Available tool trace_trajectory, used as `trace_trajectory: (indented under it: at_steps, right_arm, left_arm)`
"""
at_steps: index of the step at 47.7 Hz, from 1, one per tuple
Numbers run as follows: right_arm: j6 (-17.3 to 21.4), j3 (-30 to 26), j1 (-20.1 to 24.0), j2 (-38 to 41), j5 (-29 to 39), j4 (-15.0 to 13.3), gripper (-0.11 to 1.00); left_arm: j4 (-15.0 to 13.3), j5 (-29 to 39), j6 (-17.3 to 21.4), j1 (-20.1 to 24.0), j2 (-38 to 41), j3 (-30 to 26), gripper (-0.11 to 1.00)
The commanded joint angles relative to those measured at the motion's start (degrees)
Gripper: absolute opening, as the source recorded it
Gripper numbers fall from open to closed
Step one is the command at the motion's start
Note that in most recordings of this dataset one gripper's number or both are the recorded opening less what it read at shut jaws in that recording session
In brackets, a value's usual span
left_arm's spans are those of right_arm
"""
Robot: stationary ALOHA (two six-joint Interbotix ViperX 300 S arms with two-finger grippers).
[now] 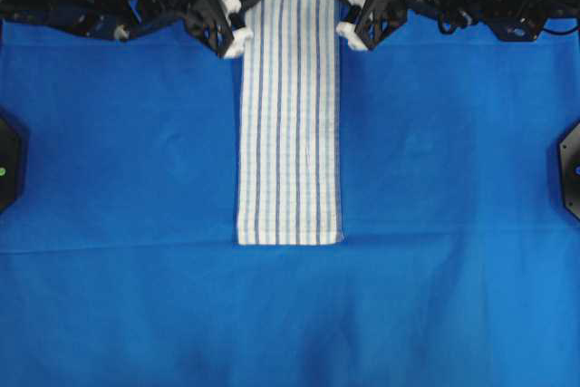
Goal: Fold a vertical towel.
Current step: 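Lift the top edge and fold it down toward the towel's bottom end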
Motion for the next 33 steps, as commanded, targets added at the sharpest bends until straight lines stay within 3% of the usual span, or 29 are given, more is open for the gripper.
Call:
trace_trajectory:
  at_steps: [1, 18, 33]
  right_arm:
    - [-0.70, -0.88, -0.44, -2.37, -0.09, -0.09, 0.06]
    - [-1.14, -1.14, 0.18, -5.10, 2.46, -0.09, 0.06]
    - [-1.23, 3.78, 6.33, -17.14, 7.73, -0.18, 0.06]
  left_arm:
    - [-0.09, -0.09, 0.09, 1.14, -1.67, -1.23, 0.04]
    - [-0.09, 0.09, 0.00, -0.35, -4.66, -0.09, 0.04]
    - [-0.09, 0.18, 0.18, -6.33, -14.85, 6.68, 0.04]
